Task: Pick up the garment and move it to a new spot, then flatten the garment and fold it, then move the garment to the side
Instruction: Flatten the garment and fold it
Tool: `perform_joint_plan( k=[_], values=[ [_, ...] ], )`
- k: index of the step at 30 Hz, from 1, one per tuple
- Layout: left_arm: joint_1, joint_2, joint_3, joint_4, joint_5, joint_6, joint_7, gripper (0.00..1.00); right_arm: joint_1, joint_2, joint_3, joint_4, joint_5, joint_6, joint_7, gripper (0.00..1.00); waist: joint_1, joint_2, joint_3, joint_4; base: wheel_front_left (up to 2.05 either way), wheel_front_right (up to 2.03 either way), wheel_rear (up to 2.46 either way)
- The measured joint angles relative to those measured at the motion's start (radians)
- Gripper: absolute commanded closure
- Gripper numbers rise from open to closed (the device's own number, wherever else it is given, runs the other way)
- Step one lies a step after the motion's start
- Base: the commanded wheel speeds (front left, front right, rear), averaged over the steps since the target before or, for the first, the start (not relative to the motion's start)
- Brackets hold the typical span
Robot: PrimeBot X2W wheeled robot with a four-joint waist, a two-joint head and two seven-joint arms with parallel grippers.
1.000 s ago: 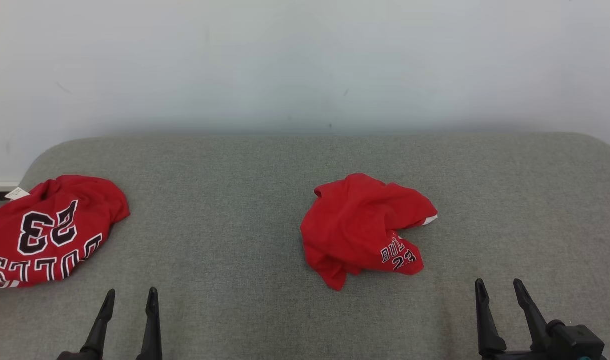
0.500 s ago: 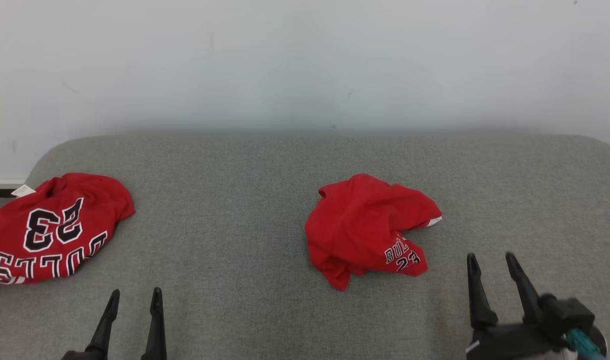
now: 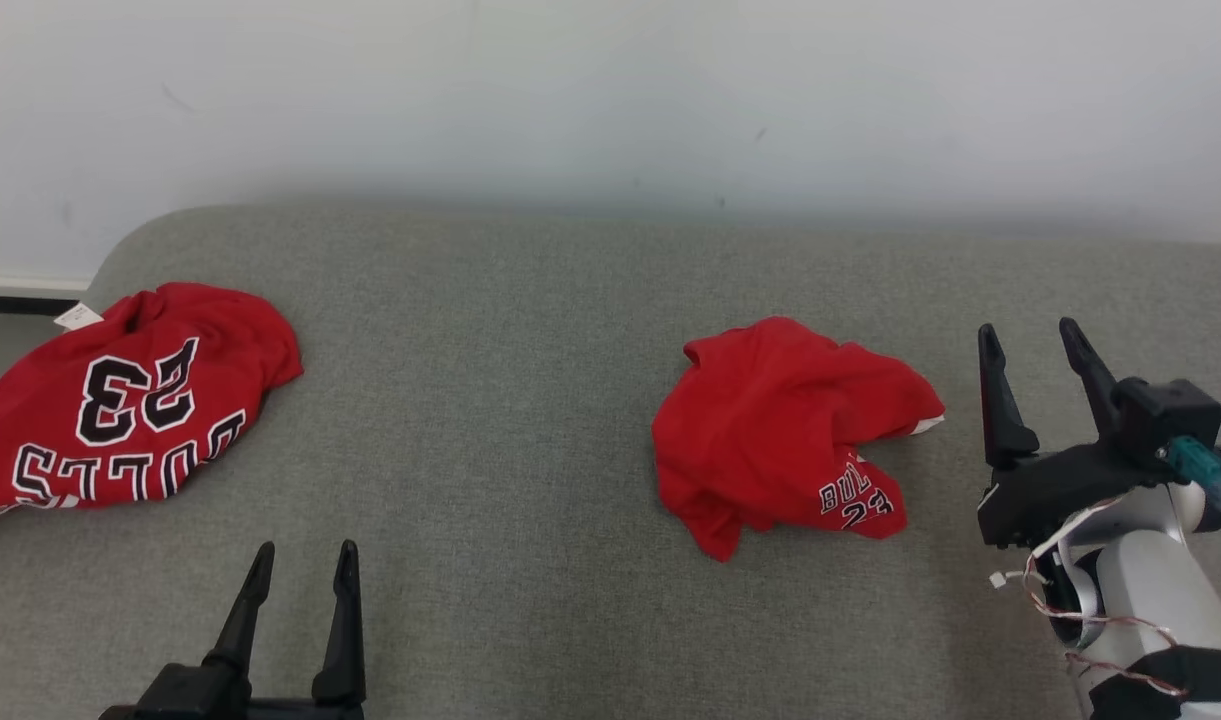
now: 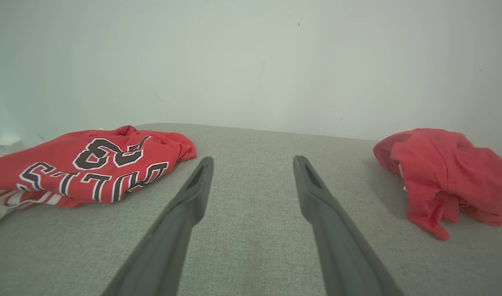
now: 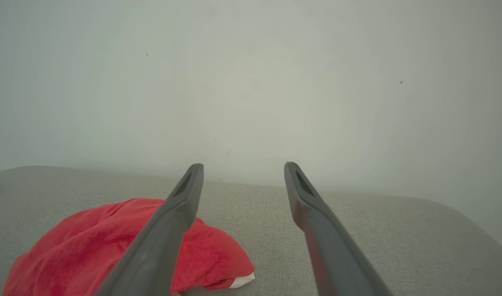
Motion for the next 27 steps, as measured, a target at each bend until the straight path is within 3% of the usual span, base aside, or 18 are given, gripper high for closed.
perform_joint_plan(
  k=[11,22,23,24,27],
  values=[
    [-0.080,-0.013,-0.022,0.004,0.000,-0.002,0.000,0.00,-0.212,-0.052,-0.014,0.373,-0.002,0.000,0.009,0.00,0.0001,0.0001,0.107,0.053,0.00,0.00,0.00],
    [-0.125,-0.016,-0.030,0.014,0.000,-0.006,0.000,0.00,-0.304,-0.044,0.000,0.648,0.010,0.000,-0.016,0.00,0.0000,0.0001,0.173,0.095,0.00,0.00,0.00],
    [-0.128,-0.016,-0.030,0.016,0.000,-0.007,0.000,0.00,-0.307,-0.039,0.001,0.667,0.018,0.000,-0.019,0.54,0.0000,0.0001,0.174,0.097,0.00,0.00,0.00],
    [-0.130,-0.016,-0.029,0.016,0.000,-0.007,0.000,0.00,-0.310,-0.034,0.003,0.680,0.022,0.000,-0.026,1.00,0.0000,0.0001,0.174,0.098,0.00,0.00,0.00],
    [-0.130,-0.015,-0.027,0.019,0.000,-0.007,0.000,0.00,-0.324,-0.026,0.013,0.712,0.035,0.000,-0.042,1.00,-0.0001,0.0001,0.169,0.098,0.00,0.00,0.00]
  ],
)
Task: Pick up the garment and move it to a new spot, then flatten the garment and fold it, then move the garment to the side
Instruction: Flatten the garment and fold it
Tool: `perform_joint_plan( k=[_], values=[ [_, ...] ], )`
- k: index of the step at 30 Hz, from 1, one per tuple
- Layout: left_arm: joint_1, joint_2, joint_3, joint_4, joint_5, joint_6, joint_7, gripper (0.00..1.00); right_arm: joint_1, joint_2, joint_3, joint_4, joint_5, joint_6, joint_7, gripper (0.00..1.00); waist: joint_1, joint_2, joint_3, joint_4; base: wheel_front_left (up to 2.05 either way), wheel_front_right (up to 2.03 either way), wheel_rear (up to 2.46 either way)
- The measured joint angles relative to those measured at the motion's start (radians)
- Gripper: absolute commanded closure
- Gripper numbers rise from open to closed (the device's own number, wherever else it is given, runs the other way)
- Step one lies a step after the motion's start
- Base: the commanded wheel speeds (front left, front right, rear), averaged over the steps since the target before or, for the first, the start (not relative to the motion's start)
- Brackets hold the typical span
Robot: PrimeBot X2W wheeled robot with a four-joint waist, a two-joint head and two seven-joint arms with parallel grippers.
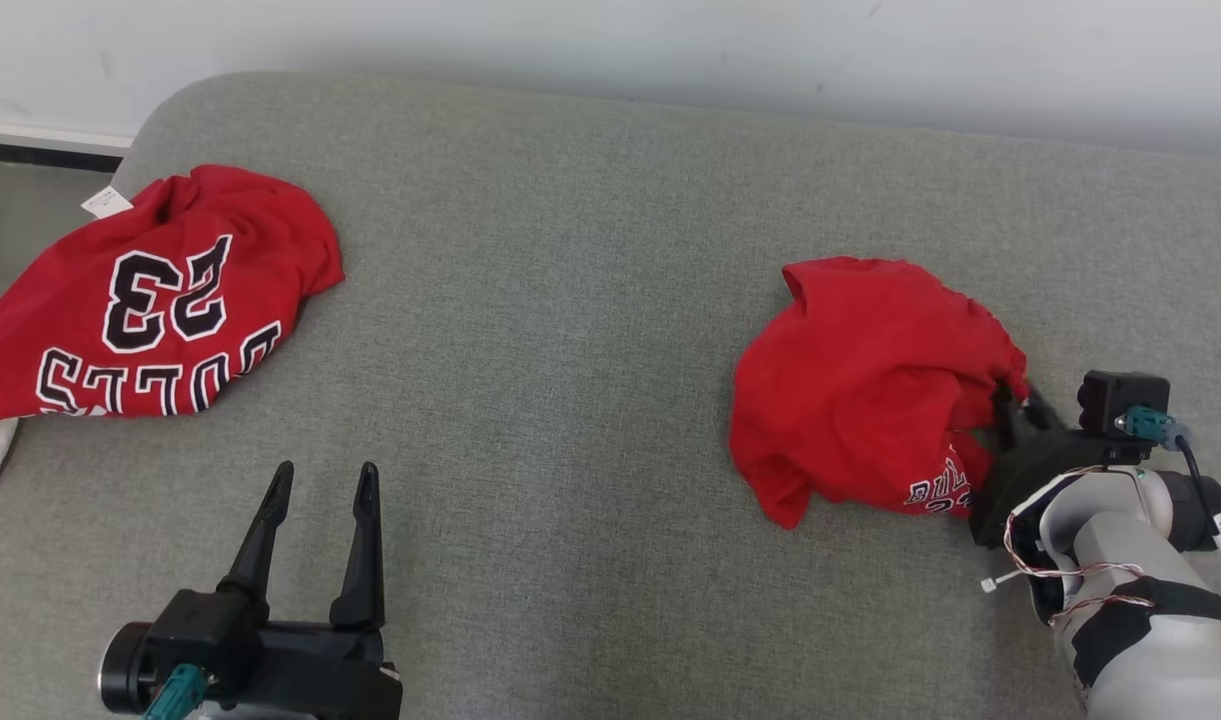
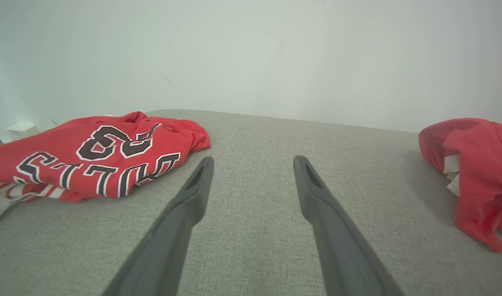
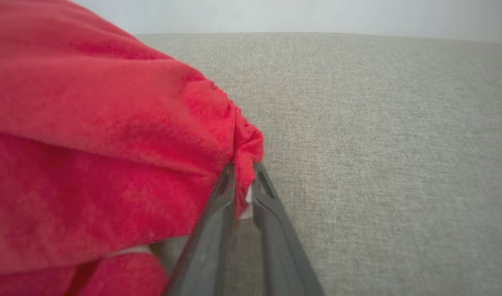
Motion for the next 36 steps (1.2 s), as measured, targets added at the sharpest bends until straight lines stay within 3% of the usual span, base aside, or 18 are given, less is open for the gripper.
perform_joint_plan(
  k=[11,17,23,29,36],
  values=[
    [0.034,0.000,0.025,-0.002,0.001,-0.002,0.000,0.00,-0.019,-0.054,0.021,-0.097,0.008,0.000,-0.049,1.00,0.0000,0.0000,-0.062,-0.017,0.00,0.00,0.00],
    [0.057,-0.001,0.033,-0.010,0.005,-0.002,0.000,0.00,-0.017,-0.111,0.018,-0.252,-0.019,0.000,-0.049,1.00,-0.0001,-0.0001,-0.119,-0.033,0.00,0.00,0.00],
    [0.087,-0.007,0.035,-0.018,0.012,-0.002,0.000,0.00,-0.017,-0.125,0.045,-0.393,-0.049,0.000,-0.050,1.00,-0.0002,-0.0001,-0.171,-0.044,0.00,0.00,0.00],
    [0.109,-0.012,0.033,-0.022,0.019,-0.002,0.000,0.00,0.034,-0.064,0.179,-0.494,-0.046,0.000,-0.052,1.00,-0.0002,-0.0001,-0.200,-0.046,0.00,0.00,0.00],
    [0.114,-0.014,0.018,-0.016,0.018,-0.002,0.000,0.00,0.129,0.019,0.439,-0.527,-0.001,0.000,-0.052,1.00,-0.0002,-0.0001,-0.209,-0.017,0.00,0.00,0.00]
  ],
)
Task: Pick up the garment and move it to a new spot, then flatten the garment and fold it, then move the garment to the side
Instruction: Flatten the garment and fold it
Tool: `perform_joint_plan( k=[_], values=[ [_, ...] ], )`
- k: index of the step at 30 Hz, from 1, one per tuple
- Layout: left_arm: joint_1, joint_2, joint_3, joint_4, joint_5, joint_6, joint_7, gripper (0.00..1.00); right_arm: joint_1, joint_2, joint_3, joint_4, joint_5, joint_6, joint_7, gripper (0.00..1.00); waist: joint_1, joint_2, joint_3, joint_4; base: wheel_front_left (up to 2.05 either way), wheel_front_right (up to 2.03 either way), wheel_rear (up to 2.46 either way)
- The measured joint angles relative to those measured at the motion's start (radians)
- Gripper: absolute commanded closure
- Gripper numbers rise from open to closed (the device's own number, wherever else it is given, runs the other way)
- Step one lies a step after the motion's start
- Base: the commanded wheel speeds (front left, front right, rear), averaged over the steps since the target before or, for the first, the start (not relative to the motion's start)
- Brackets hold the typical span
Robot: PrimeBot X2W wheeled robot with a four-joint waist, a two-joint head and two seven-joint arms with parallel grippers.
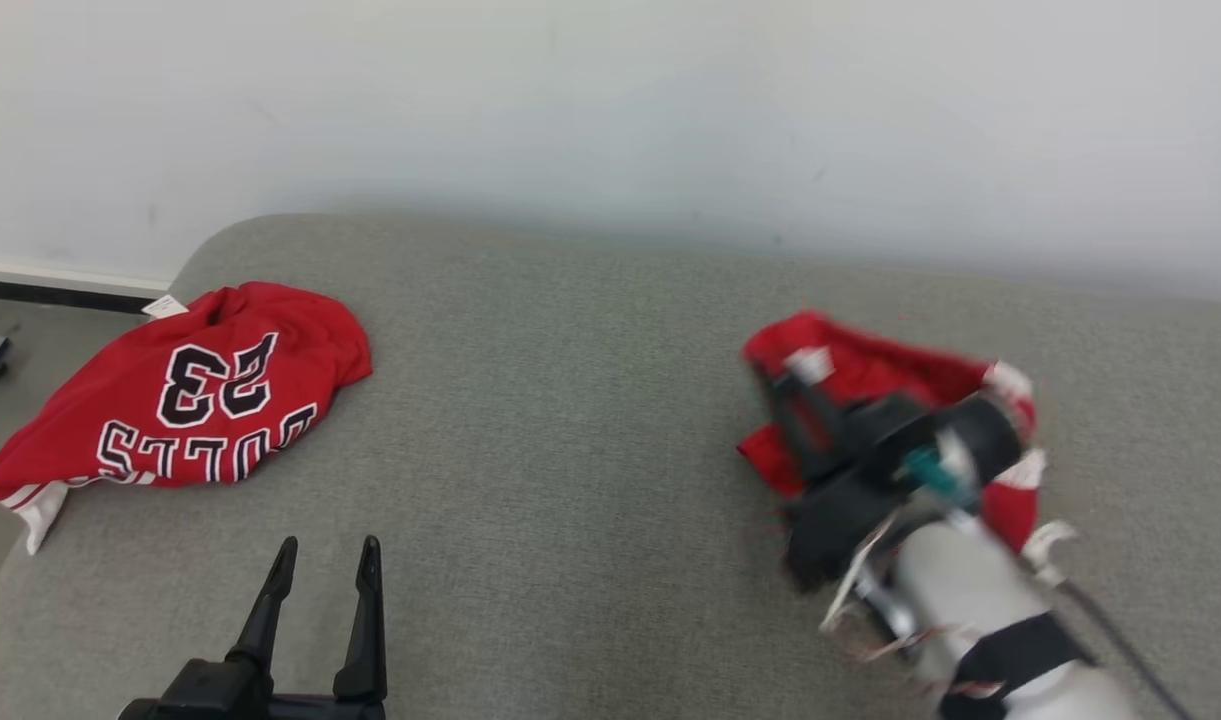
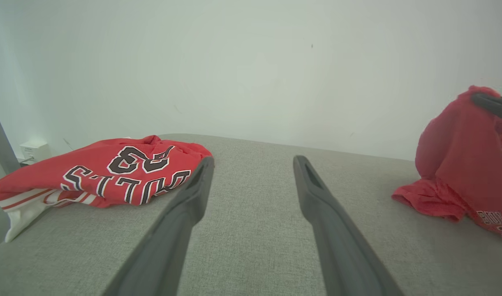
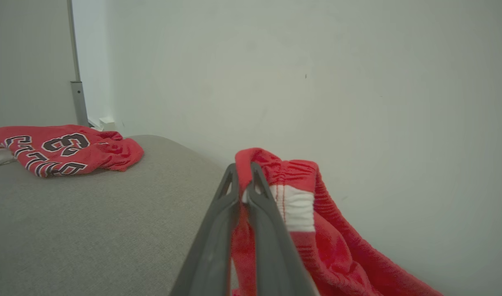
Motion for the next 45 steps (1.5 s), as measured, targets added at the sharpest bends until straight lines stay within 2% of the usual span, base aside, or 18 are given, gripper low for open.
perform_joint_plan(
  k=[9,13,14,15,16,17,20,26,33,34,40,45],
  values=[
    [0.000,0.000,-0.018,0.006,-0.009,0.000,0.000,0.00,0.090,0.082,0.372,0.042,0.097,0.000,0.000,1.00,0.0000,0.0000,0.004,0.050,0.00,0.00,0.00],
    [-0.001,0.000,-0.024,0.012,-0.014,0.000,0.000,0.00,0.125,0.101,0.486,0.069,0.156,0.000,0.000,1.00,0.0000,0.0000,0.008,0.070,0.00,0.00,0.00],
    [-0.001,0.000,-0.024,0.013,-0.016,0.000,0.000,0.00,0.130,0.104,0.501,0.079,0.170,0.000,0.000,0.73,0.0000,0.0000,0.009,0.073,0.00,0.00,0.00],
    [-0.001,0.000,-0.023,0.013,-0.016,0.000,0.000,0.00,0.132,0.104,0.516,0.084,0.182,0.000,0.000,0.73,0.0000,0.0000,0.010,0.076,0.00,0.00,0.00],
    [-0.001,0.000,-0.022,0.013,-0.016,0.000,0.000,0.00,0.132,0.105,0.519,0.082,0.193,0.000,0.000,0.04,0.0000,0.0000,0.011,0.077,0.00,0.00,0.00],
    [-0.001,0.000,-0.020,0.013,-0.016,0.000,0.000,0.00,0.130,0.107,0.520,0.080,0.202,0.000,0.000,0.00,0.0000,0.0000,0.013,0.077,0.00,0.00,0.00],
    [0.000,-0.001,-0.008,0.015,-0.016,0.000,0.000,0.00,0.127,0.106,0.488,0.064,0.208,0.000,0.000,0.00,0.0002,0.0000,0.011,0.069,0.00,0.00,0.00],
    [0.017,0.000,0.009,0.011,-0.001,0.003,0.000,0.00,0.150,0.065,0.329,-0.046,0.198,0.000,0.000,0.00,0.0001,0.0000,-0.006,0.035,0.00,0.00,0.00],
    [0.030,-0.001,0.024,-0.002,0.008,0.007,0.000,0.00,0.273,0.013,0.070,-0.204,0.126,0.000,0.000,0.00,0.0002,0.0000,-0.020,-0.024,0.00,0.00,0.00],
    [0.031,-0.001,0.026,-0.003,0.009,0.007,0.000,0.00,0.325,0.011,0.001,-0.244,0.102,0.000,0.000,0.00,0.0001,0.0000,-0.023,-0.040,0.00,0.00,0.00],
    [0.042,-0.001,0.037,-0.007,0.011,0.007,0.000,0.00,0.477,0.020,-0.173,-0.340,0.055,0.000,0.000,0.00,0.0001,0.0000,-0.028,-0.082,0.00,0.00,0.00],
    [0.045,-0.001,0.041,-0.009,0.017,0.007,0.000,0.00,0.581,0.052,-0.254,-0.381,0.023,0.000,0.000,0.00,0.0001,0.0000,-0.026,-0.104,0.00,0.00,0.00]
  ],
)
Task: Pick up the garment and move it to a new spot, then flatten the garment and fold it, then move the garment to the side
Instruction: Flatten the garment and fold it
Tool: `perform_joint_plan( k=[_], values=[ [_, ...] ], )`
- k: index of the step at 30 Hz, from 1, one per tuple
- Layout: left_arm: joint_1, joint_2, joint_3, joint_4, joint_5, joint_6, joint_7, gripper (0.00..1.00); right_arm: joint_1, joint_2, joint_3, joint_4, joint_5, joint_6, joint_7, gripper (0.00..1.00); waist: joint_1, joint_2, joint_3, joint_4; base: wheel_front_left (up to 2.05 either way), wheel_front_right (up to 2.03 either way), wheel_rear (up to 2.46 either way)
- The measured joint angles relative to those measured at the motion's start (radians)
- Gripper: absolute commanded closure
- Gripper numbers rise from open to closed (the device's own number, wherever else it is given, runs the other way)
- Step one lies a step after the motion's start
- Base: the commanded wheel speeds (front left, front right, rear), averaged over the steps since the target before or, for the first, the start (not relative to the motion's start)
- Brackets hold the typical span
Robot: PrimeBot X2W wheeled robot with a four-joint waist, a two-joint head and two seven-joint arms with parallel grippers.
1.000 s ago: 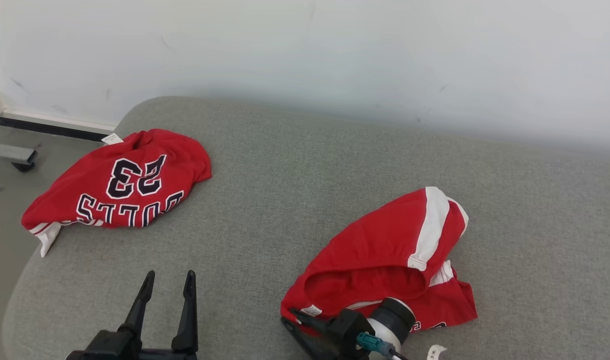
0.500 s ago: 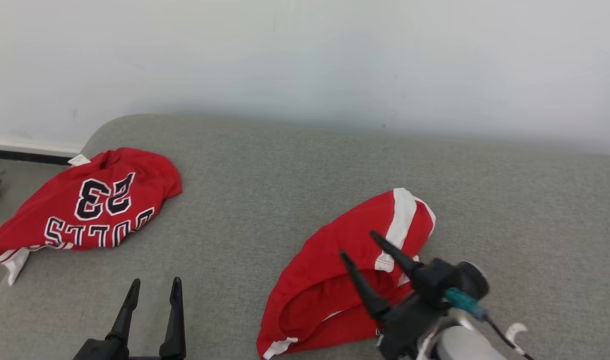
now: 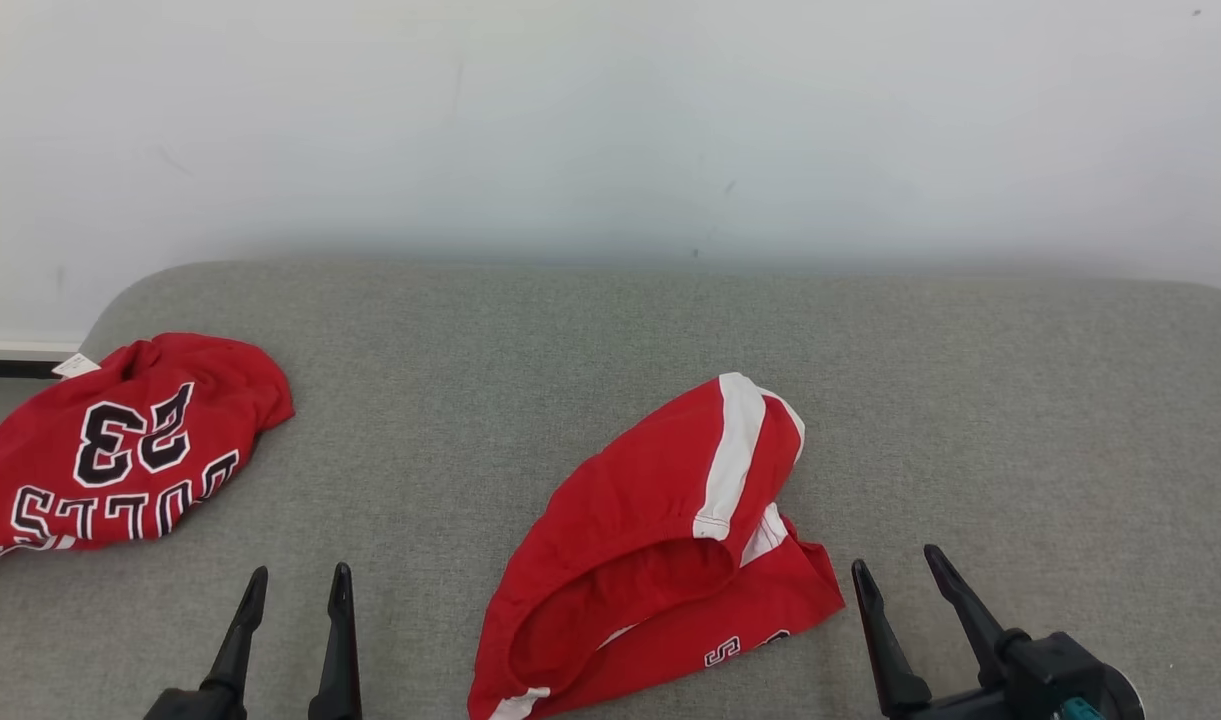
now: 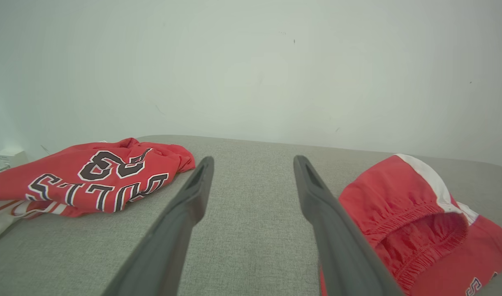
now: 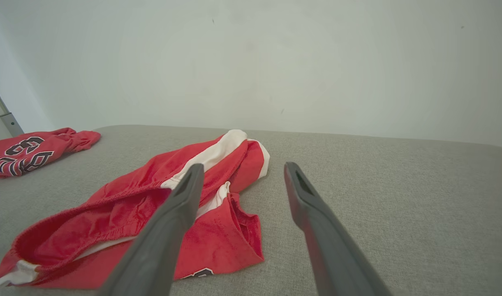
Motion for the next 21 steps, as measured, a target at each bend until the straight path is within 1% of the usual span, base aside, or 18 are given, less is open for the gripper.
perform_joint_plan(
  k=[5,9,16,17,21],
  values=[
    [0.001,0.000,0.002,0.000,0.003,0.000,0.000,0.00,0.020,0.016,-0.019,-0.015,-0.016,0.000,0.000,0.00,0.0000,0.0000,0.004,-0.009,0.00,0.00,0.00],
    [0.001,0.000,-0.003,0.001,0.006,0.000,0.000,0.00,-0.004,0.012,-0.019,0.006,-0.022,0.000,0.000,0.00,0.0000,0.0000,0.002,-0.003,0.00,0.00,0.00],
    [0.000,-0.003,-0.016,0.007,0.007,-0.001,0.000,0.00,-0.113,-0.019,0.011,0.156,-0.023,0.000,0.010,0.00,0.0000,0.0000,0.003,0.030,0.00,0.00,0.00],
    [0.000,-0.003,-0.016,0.007,0.007,-0.001,0.000,0.00,-0.113,-0.019,0.011,0.156,-0.023,0.000,0.010,0.00,0.0000,0.0000,0.003,0.030,0.00,0.00,0.00],
    [-0.002,-0.004,-0.024,0.010,0.007,-0.001,0.000,0.00,-0.163,-0.023,0.033,0.272,-0.017,0.000,0.017,0.00,0.0000,0.0000,0.007,0.056,0.00,0.00,0.00]
  ],
)
